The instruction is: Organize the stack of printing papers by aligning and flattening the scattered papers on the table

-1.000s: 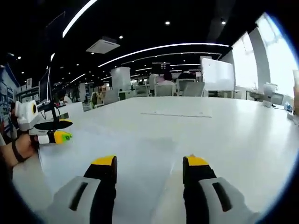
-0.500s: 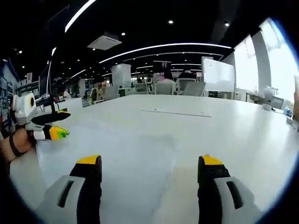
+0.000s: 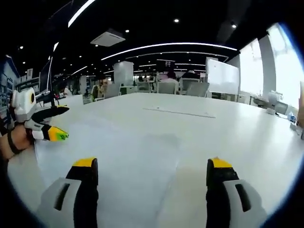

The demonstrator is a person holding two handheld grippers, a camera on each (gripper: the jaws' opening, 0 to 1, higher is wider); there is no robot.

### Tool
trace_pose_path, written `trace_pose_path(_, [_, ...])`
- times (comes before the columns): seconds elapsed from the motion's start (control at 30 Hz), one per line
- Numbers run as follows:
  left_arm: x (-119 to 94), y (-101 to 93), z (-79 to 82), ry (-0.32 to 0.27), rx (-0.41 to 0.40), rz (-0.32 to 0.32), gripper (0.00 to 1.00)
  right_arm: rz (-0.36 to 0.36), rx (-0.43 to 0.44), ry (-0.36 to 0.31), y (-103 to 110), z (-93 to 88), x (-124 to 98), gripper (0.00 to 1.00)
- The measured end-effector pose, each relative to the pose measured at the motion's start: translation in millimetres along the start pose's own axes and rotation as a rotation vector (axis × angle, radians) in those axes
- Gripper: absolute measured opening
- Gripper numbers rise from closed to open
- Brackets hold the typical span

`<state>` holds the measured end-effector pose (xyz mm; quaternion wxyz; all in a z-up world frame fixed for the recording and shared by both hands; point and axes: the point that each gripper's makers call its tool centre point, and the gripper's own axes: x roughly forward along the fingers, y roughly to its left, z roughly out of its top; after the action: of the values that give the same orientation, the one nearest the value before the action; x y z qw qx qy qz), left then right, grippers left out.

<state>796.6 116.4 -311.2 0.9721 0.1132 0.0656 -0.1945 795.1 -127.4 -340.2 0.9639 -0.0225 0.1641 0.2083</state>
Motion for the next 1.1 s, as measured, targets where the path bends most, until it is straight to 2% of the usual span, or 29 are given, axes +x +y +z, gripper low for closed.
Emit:
trace_pose_path(0.23, [-1, 0.3, -1.7, 0.009, 0.012, 0.002, 0.97, 0.018, 0.047, -0.014, 0, 2.1, -3, 0.90])
trace_pose_path(0.6, [-5, 0.4, -3.2, 0.021, 0.012, 0.003, 0.97, 0.025, 0.053, -0.030, -1, 4.2, -7, 0.90])
trace_pose_path(0.7, [-8, 5.9, -2.9, 0.032, 0.076, 0.039, 0.97, 0.018, 0.059, -0.043, -4, 6.5, -9, 0.90])
trace_pose_path(0.93, [-11, 7.9, -1.8, 0.030, 0.078, 0.045, 0.97, 0.021, 0.117, -0.076, -6, 11.0, -17, 0.90])
trace_pose_path(1.1, [-15, 11.5, -0.6, 0.024, 0.069, 0.057, 0.97, 0.016, 0.125, -0.091, -4, 10.8, -25, 0.90])
